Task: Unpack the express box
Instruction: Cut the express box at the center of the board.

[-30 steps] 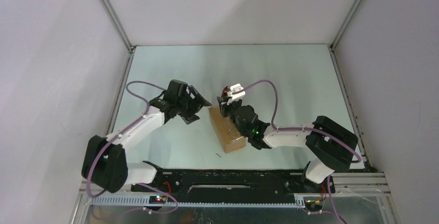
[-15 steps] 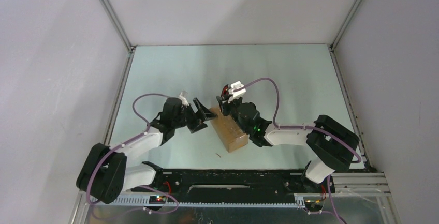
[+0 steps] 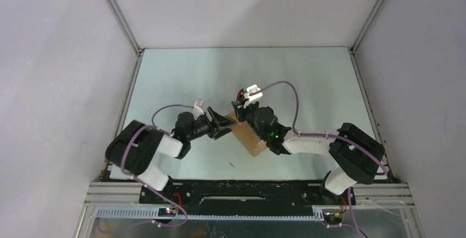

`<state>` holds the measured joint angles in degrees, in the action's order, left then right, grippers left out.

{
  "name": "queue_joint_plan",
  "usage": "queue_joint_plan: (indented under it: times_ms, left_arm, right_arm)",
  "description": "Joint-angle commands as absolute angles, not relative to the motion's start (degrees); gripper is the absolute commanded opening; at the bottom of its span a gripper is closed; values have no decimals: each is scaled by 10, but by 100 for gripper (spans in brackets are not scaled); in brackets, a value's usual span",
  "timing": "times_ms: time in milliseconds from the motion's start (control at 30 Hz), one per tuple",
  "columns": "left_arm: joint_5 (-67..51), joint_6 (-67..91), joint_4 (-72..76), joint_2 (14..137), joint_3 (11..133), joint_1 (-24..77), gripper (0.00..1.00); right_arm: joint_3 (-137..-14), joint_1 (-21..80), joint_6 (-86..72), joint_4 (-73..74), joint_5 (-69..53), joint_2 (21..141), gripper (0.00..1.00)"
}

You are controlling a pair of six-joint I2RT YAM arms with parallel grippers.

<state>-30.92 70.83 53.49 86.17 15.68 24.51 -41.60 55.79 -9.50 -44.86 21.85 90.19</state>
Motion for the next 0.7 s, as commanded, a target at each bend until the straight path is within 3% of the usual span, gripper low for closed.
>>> queue_joint_plan:
  times_ms: [0, 100, 233, 333, 467, 667]
  left_arm:
    - [-318, 816, 818, 982, 141, 248, 72]
    - [-295, 865, 904, 1045, 127, 249, 68]
    - [-249, 869, 872, 1030, 101, 249, 66]
    - [-222, 814, 717, 927, 106, 252, 67]
    - [-165, 682, 364, 771, 179, 267, 72]
    - [-147, 643, 236, 770, 248, 280, 73]
  right_arm:
    - [-424, 564, -105, -404, 186, 894, 0]
    - [-424, 563, -106, -394, 179, 891, 0]
    - [-425, 560, -108, -376, 174, 886, 0]
    - [-425, 554, -109, -367, 169, 886, 0]
    - [-427, 549, -111, -355, 163, 884, 0]
    - [-427, 543, -121, -354, 157, 886, 0]
